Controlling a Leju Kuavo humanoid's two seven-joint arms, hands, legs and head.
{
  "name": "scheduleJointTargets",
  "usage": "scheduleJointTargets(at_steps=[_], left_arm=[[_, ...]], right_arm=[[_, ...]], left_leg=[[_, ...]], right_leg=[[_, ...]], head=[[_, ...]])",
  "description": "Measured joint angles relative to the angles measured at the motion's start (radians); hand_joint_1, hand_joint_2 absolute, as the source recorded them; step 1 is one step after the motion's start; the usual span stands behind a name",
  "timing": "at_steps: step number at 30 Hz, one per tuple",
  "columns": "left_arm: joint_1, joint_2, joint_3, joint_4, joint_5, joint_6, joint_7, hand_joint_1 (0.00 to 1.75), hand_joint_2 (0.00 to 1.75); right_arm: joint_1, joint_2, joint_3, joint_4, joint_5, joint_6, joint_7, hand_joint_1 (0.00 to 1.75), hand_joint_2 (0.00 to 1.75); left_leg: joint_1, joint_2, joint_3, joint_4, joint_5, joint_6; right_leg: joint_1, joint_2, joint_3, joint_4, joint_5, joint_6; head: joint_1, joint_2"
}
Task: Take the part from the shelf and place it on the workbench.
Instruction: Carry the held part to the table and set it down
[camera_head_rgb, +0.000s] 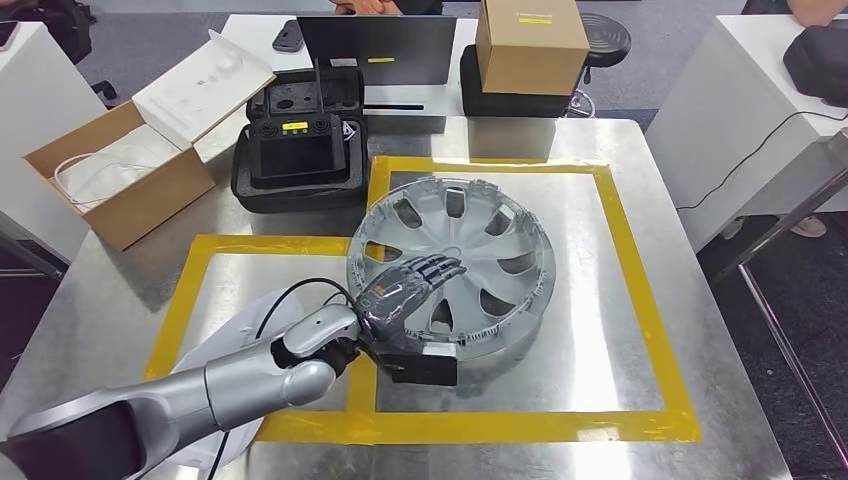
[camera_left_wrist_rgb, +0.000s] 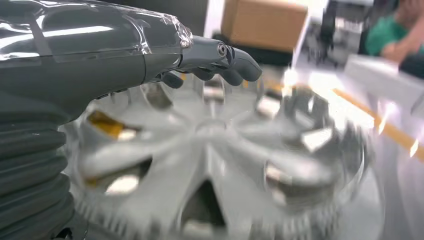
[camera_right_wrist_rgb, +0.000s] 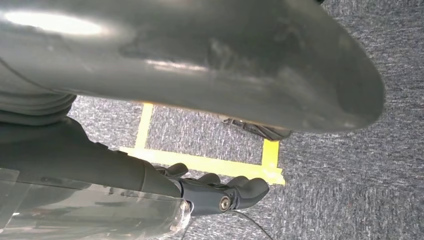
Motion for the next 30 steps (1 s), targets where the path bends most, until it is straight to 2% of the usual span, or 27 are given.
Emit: scheduleJointTargets(at_steps=[5, 7, 9, 12, 15, 21, 27, 30], left_arm=[[0.025, -0.007, 0.034, -0.003, -0.009, 0.111, -0.039, 0.0, 1.75], [0.052, -0.017, 0.064, -0.011, 0.034, 0.208, -0.105, 0.0, 0.87], [0.091, -0.035, 0.107, -0.028, 0.125, 0.319, -0.211, 0.0, 0.0], [0.16, -0.068, 0.179, -0.084, 0.254, 0.442, -0.379, 0.0, 0.0], [0.222, -0.103, 0.232, -0.176, 0.261, 0.495, -0.45, 0.0, 0.0], [0.291, -0.147, 0.28, -0.362, 0.208, 0.503, -0.436, 0.0, 0.0], [0.309, -0.159, 0.304, -0.438, 0.206, 0.504, -0.439, 0.0, 0.0], [0.327, -0.169, 0.319, -0.464, 0.146, 0.508, -0.457, 0.0, 0.0]], right_arm=[[0.0, 0.001, 0.0, 0.0, -0.002, -0.001, 0.0, 0.0, 0.0], [0.001, 0.002, 0.0, 0.0, -0.003, -0.002, 0.0, 0.0, 0.0], [0.003, 0.002, 0.0, 0.0, -0.006, -0.006, -0.002, 0.0, 0.0], [0.009, 0.004, 0.0, 0.0, -0.013, -0.016, -0.006, 0.0, 0.0], [0.018, 0.005, 0.0, 0.0, -0.026, -0.028, -0.014, 0.0, 0.0], [0.03, 0.006, -0.001, 0.0, -0.036, -0.036, -0.026, 0.0, 0.0], [0.031, 0.007, -0.001, 0.0, -0.038, -0.036, -0.026, 0.0, 0.0], [0.033, 0.007, -0.002, 0.0, -0.052, -0.042, -0.035, 0.0, 0.0]], left_leg=[[0.0, 0.0, 0.0, 0.0, 0.0, 0.0], [0.0, 0.0, 0.0, 0.0, 0.0, 0.0], [0.0, 0.0, 0.0, 0.0, 0.0, 0.0], [0.0, 0.0, 0.0, 0.0, 0.0, 0.0], [0.0, -0.001, 0.0, 0.0, 0.0, 0.0], [0.0, -0.001, 0.0, 0.0, 0.0, 0.0], [0.0, -0.001, 0.001, 0.0, 0.0, 0.0], [0.0, 0.0, 0.002, 0.0, 0.0, 0.0]], right_leg=[[0.0, 0.0, 0.0, 0.0, 0.0, 0.0], [0.0, 0.0, 0.0, 0.0, 0.0, 0.0], [0.0, 0.001, 0.0, 0.0, 0.0, 0.0], [0.0, 0.0, 0.0, 0.0, 0.0, 0.0], [0.0, 0.0, 0.0, 0.0, -0.001, 0.0], [0.0, -0.001, 0.001, 0.0, 0.0, 0.0], [0.0, -0.001, 0.001, 0.0, 0.0, 0.001], [0.0, -0.001, 0.001, 0.0, 0.0, 0.001]], head=[[0.0, 0.0], [0.0, 0.0], [0.0, 0.0], [0.0, 0.0], [0.0, 0.0], [0.0, 0.0], [0.0, 0.0], [0.0, 0.0]])
